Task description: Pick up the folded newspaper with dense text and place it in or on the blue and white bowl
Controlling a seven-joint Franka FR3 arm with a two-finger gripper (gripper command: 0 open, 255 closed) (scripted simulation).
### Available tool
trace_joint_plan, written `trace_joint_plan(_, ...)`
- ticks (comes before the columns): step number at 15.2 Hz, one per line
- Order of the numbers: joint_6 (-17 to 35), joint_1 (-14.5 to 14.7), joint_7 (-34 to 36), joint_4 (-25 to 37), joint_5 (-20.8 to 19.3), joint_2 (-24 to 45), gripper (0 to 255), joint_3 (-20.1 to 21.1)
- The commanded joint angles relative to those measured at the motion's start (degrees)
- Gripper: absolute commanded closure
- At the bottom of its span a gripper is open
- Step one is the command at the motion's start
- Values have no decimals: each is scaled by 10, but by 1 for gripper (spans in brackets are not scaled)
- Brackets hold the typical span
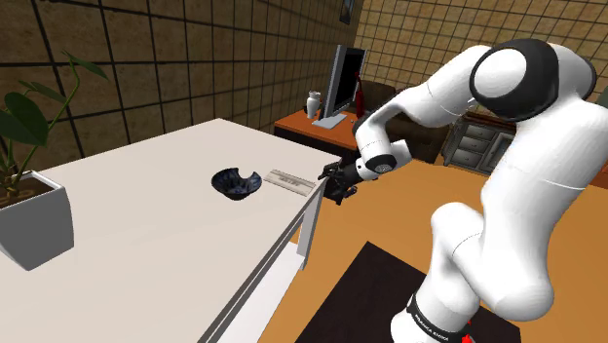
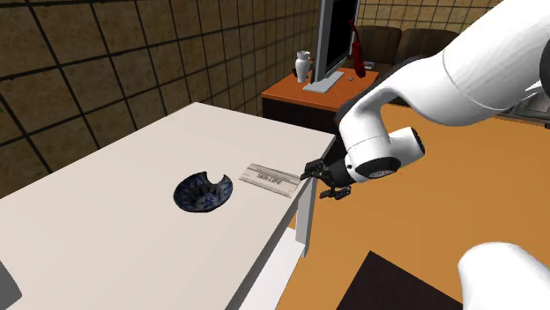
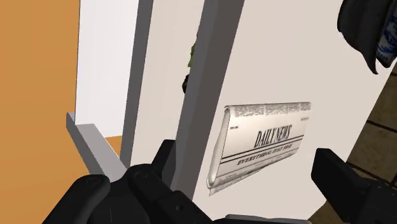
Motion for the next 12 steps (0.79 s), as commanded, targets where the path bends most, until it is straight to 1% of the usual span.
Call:
trace_joint_plan(1, -145, -8, -50, 27, 178, 157, 0, -17)
trace_joint_plan(3, -210, -87, -54, 43, 269, 228, 0, 51)
trace_joint_plan(11, -242, -129, -39, 93, 328, 314, 0, 116)
trace_joint_plan(12, -242, -129, -39, 93, 328, 313, 0, 116)
